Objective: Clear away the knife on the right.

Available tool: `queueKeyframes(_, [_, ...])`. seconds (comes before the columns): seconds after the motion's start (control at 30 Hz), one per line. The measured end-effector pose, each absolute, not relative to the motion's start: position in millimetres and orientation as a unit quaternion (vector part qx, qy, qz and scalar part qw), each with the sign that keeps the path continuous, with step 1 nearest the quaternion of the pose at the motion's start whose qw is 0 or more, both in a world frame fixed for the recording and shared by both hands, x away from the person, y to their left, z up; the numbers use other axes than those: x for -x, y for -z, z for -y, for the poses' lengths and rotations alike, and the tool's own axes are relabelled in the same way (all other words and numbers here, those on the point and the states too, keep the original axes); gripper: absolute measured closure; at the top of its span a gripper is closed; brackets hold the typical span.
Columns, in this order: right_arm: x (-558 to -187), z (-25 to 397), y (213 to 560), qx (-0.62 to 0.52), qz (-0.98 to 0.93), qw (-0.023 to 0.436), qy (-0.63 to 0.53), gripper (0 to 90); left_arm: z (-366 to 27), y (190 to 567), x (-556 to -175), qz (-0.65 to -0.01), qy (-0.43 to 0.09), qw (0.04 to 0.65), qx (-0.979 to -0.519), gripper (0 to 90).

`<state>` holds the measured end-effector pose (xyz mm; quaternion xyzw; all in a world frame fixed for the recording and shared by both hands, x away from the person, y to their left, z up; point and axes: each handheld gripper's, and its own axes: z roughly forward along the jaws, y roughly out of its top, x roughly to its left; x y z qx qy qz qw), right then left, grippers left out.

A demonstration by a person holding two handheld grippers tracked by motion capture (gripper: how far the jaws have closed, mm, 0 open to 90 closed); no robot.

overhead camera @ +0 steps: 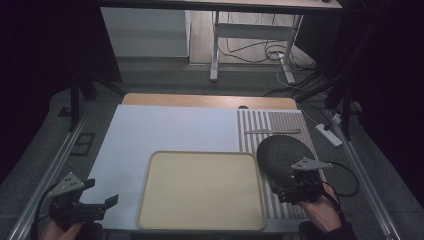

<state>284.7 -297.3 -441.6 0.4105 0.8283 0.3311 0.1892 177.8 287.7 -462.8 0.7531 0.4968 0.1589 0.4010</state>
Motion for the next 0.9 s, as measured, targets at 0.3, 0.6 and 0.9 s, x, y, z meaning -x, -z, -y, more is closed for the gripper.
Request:
queueKeyframes(0.3, [-302.3,299.6,445.0,-0.445,-0.804,0.152,-0.364,0.0,-287.9,462.9,-178.0,-0.498,-0.158,0.401,-0.752,2.2])
queueKeyframes(0.6, [-320.1,297.2,451.1,-0.441,-0.823,0.158,-0.322,0.0,-288.2,462.9,-178.1,-0.499,-0.157,0.401,-0.752,2.2])
queueKeyframes(0.9, [-348.9,296.7,454.5,-0.451,-0.823,0.173,-0.298,0.0,-288.7,463.0,-178.3,-0.500,-0.156,0.402,-0.751,2.2])
